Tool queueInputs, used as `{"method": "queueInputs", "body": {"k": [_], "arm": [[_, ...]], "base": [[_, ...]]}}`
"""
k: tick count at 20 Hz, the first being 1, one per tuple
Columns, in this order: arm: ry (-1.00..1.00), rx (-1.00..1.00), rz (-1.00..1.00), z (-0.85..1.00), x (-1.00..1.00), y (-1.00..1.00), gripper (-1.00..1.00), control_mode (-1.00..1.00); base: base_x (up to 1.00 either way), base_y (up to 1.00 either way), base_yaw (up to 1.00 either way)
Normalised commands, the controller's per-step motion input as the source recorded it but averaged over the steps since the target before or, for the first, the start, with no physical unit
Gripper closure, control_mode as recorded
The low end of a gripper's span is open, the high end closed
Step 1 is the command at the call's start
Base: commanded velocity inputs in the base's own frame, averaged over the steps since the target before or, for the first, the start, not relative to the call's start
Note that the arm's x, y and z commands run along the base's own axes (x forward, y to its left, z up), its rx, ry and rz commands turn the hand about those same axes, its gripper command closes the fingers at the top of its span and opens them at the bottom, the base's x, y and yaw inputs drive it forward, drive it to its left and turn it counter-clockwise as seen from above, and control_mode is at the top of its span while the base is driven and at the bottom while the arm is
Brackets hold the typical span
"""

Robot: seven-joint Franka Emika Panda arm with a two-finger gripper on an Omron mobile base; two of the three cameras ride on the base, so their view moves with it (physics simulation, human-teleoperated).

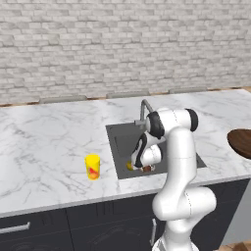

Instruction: Remove the pear and orange from the sink. Then move the bowl and cup from the counter to the sink for washing.

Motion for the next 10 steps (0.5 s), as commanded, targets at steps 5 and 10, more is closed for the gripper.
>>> {"method": "queueInputs", "body": {"k": [5, 10], "arm": [[0.0, 0.0, 0.0, 0.0, -0.07, -0.08, -1.0, -1.0], [0.0, 0.0, 0.0, -0.02, -0.07, -0.05, -1.0, -1.0]], "base": [[0.0, 0.0, 0.0], [0.0, 0.0, 0.0]]}}
